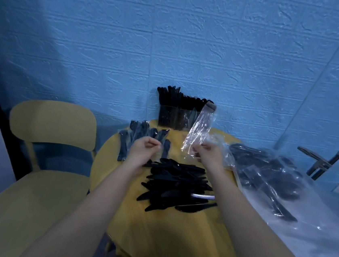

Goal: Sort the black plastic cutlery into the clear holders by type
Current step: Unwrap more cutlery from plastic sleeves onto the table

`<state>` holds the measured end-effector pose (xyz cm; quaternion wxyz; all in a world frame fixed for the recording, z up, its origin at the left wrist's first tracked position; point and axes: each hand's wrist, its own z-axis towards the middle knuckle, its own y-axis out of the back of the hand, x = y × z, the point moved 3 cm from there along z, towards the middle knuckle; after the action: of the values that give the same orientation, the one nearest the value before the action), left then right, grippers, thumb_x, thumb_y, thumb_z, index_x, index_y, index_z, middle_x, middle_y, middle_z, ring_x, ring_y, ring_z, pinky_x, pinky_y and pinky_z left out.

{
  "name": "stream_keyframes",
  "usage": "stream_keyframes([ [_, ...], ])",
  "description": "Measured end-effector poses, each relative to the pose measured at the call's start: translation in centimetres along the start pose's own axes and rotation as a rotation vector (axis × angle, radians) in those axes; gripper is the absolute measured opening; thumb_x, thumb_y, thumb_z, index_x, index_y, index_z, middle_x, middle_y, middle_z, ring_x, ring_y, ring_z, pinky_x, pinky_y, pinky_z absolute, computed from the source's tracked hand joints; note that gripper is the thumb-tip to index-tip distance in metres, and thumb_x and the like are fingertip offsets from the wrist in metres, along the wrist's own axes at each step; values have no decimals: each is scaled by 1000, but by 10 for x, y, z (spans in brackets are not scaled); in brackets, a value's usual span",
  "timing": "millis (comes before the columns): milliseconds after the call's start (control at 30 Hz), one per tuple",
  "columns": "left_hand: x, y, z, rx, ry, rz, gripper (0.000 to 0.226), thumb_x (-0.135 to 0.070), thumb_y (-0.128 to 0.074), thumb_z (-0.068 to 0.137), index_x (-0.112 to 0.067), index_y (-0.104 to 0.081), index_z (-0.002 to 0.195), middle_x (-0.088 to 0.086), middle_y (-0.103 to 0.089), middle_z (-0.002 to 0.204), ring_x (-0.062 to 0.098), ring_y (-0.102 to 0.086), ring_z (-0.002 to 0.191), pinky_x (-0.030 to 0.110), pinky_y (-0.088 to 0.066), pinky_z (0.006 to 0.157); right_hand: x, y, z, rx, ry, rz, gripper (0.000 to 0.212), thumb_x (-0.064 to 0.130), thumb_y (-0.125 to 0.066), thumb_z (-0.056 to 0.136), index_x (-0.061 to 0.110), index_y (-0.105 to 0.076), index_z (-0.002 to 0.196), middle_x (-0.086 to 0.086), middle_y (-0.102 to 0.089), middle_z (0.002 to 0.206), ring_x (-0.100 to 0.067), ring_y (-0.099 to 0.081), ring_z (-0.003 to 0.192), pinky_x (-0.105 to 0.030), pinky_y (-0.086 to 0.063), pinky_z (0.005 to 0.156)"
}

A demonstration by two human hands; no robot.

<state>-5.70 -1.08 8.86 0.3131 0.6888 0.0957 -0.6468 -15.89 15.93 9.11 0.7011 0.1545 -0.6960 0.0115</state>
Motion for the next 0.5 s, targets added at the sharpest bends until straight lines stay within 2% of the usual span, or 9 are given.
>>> stream_keyframes([
  [67,3,6,16,-34,-23,157,7,-13,-63,90,-17,-67,93,-3,-65,96,10,-57,92,19,-43,74,1,6,16,-19,4,-109,7,16,-65,88,13,-60,92,-4,-66,84,-18,-58,81,-34,-47,80],
  [200,10,-15,43,91,-23,437,9,-19,-63,90,-16,-67,97,-3,-64,98,11,-58,94,23,-44,80,-1,7,43,-31,-1,-365,7,16,-62,90,15,-61,97,-8,-69,101,-17,-56,84,-27,-40,63],
  [267,15,-27,53,138,7,584,12,-25,-65,89,-17,-65,98,-1,-64,103,14,-59,96,29,-48,85,-7,6,54,-33,-8,-520,21,20,-59,92,12,-61,111,-8,-69,104,-19,-59,87,-27,-39,66],
  [333,18,-36,59,170,32,738,20,-31,-66,88,-13,-64,99,3,-63,103,19,-60,95,33,-51,84,-13,4,60,-40,-19,-592,31,24,-59,93,9,-58,121,-9,-68,108,-22,-62,96,-26,-41,71],
  [433,17,-45,62,209,70,909,32,-40,-65,87,-9,-61,93,6,-61,98,21,-60,88,32,-50,74,-22,3,66,-36,-22,-674,37,27,-60,92,7,-56,124,-12,-65,114,-25,-61,103,-28,-43,77],
  [500,16,-49,66,222,88,927,36,-44,-67,85,-9,-60,90,7,-60,95,22,-60,87,32,-49,72,-26,5,66,-50,0,-746,37,29,-58,93,7,-55,123,-13,-64,114,-27,-59,104,-30,-44,78],
])
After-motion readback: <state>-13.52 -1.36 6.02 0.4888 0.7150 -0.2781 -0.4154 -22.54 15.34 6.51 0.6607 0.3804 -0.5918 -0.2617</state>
